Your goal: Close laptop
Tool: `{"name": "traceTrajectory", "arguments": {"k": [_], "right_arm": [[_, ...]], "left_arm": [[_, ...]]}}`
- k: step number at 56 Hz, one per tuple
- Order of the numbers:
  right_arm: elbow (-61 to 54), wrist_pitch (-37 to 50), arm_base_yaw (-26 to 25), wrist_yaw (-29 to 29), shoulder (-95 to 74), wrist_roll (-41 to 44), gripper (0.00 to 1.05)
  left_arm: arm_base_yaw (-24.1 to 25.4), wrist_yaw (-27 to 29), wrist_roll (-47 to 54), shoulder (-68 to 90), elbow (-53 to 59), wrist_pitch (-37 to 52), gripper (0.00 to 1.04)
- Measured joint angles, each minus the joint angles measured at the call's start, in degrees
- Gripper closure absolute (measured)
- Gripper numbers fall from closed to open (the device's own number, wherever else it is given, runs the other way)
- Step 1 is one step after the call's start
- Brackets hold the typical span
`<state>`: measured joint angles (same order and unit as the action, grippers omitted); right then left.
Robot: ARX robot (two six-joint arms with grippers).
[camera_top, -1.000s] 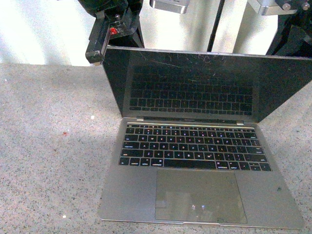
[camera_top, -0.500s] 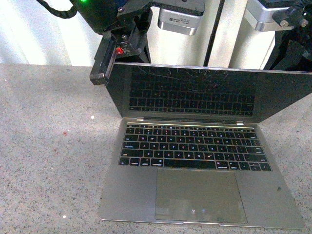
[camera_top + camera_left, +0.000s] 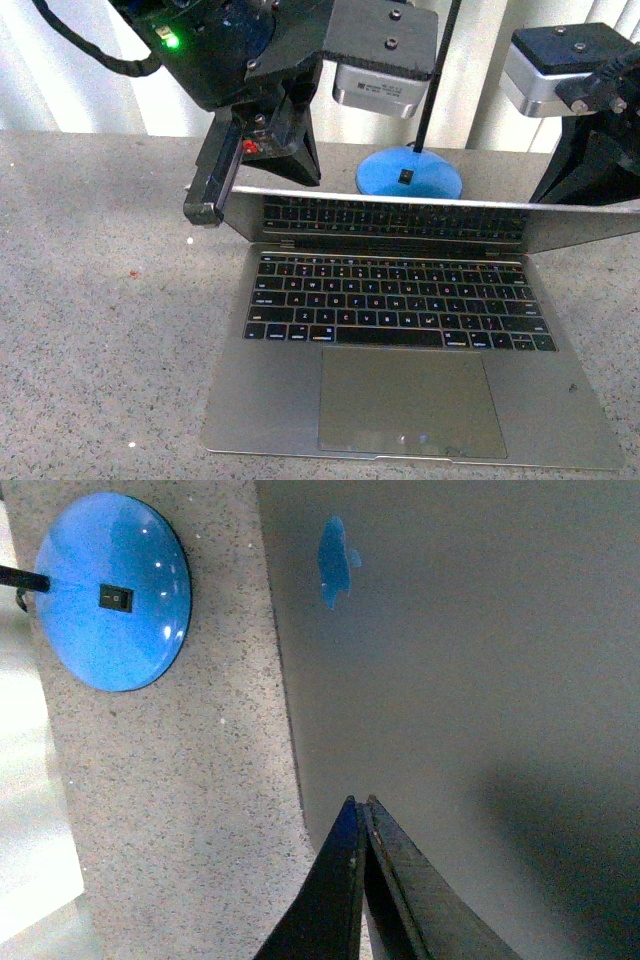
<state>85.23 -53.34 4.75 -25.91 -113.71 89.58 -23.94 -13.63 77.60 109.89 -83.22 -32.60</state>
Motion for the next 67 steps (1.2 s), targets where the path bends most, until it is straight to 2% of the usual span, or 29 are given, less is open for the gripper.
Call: {"name": "traceTrajectory", "arguments": {"k": [67], "right_arm": [[-12.6, 11.6, 1.4, -2.5, -2.4, -1.3, 1.02]], "left_arm": [[-2.2, -1.8, -1.8, 0.0, 16.8, 14.5, 1.01]]}}
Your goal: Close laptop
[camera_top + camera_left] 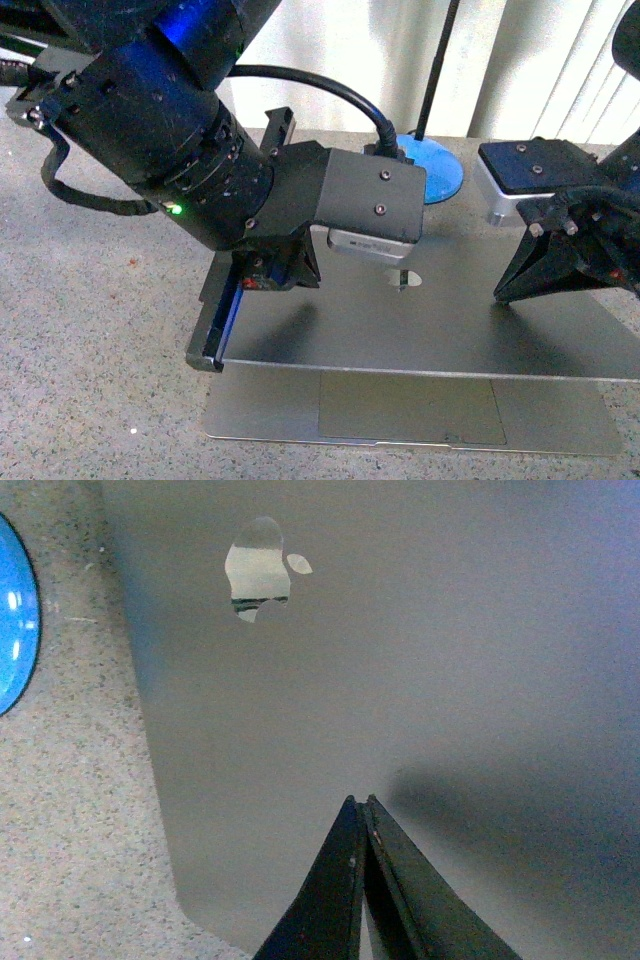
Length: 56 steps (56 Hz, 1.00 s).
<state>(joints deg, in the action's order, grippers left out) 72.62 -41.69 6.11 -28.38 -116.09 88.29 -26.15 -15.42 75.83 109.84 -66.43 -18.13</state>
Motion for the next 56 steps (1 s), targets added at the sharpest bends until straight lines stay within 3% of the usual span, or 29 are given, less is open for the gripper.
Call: {"name": "traceTrajectory", "arguments": {"k": [26, 56], "right_arm": [[-5.1, 6.7, 0.8, -2.2, -2.4, -2.4, 1.02], [-6.3, 7.7, 1.0, -2.4, -3.1, -3.0, 1.02]], "left_arm": [[-1.2, -0.9, -2.0, 1.0, 5.6, 5.6, 1.01], [-2.5, -1.3, -3.0, 3.0, 8.7, 8.0, 1.01]]}}
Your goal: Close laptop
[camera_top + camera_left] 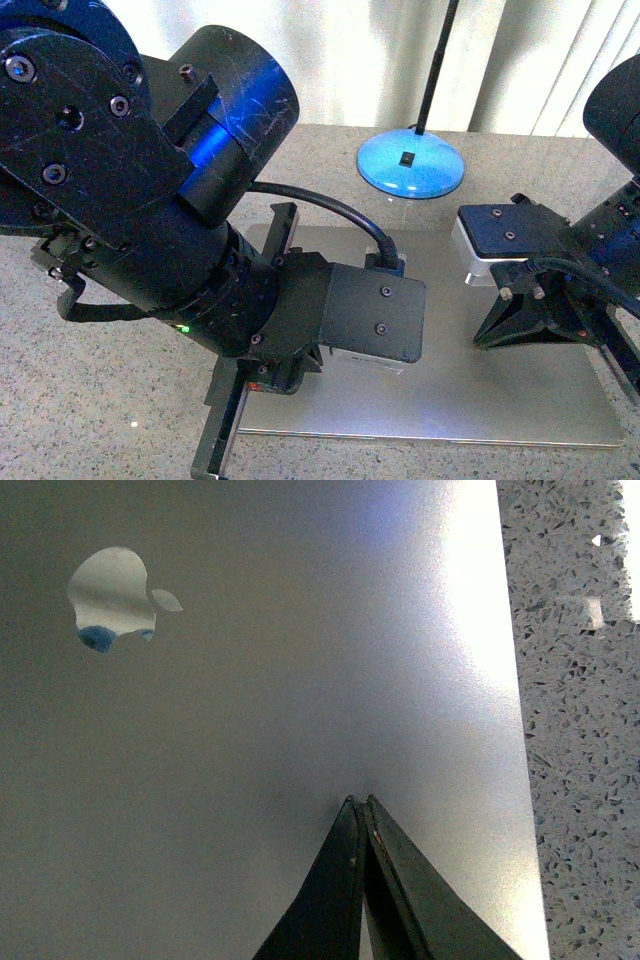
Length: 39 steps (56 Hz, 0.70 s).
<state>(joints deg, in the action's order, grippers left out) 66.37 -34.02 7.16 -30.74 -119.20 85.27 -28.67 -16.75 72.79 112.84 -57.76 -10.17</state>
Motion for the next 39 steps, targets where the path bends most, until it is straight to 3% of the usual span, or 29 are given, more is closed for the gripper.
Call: {"name": "traceTrajectory", "arguments": {"k": [27, 39], "right_arm": [[0.0, 0.9, -0.1, -2.0, 1.4, -1.0, 1.02], [-0.5, 9.0, -0.5, -5.7, 6.9, -3.9, 1.02]], "left_arm": [[0.5, -0.2, -1.1, -2.6, 0.0, 0.3, 1.01], [2.1, -0.6, -4.1, -8.4, -0.1, 5.0, 1.01]]}}
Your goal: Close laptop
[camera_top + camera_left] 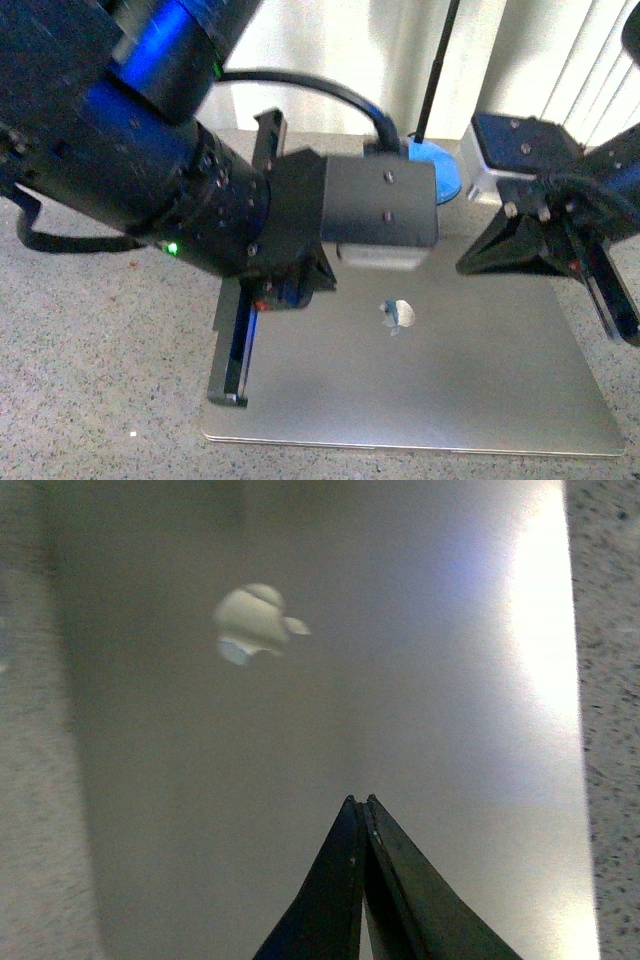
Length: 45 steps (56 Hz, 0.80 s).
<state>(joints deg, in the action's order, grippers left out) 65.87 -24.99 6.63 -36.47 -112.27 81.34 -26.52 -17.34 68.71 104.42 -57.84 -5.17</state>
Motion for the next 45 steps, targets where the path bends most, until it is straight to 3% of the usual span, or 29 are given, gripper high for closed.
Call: {"name": "traceTrajectory", "arguments": {"k": [15, 33, 45], "right_arm": [[-3.8, 17.6, -0.6, -1.4, 8.2, -7.7, 1.02], [-11.3, 57.4, -0.9, 15.5, 16.4, -31.3, 1.02], [-15.7, 69.0, -3.4, 24.9, 24.5, -50.1, 1.02]], "left_arm": [[4.3, -1.7, -7.2, -8.7, 0.1, 7.3, 1.01], [15.2, -0.4, -25.6, -19.5, 5.1, 22.4, 1.01], [24.5, 5.0, -39.2, -25.8, 11.7, 30.4, 1.01]]}}
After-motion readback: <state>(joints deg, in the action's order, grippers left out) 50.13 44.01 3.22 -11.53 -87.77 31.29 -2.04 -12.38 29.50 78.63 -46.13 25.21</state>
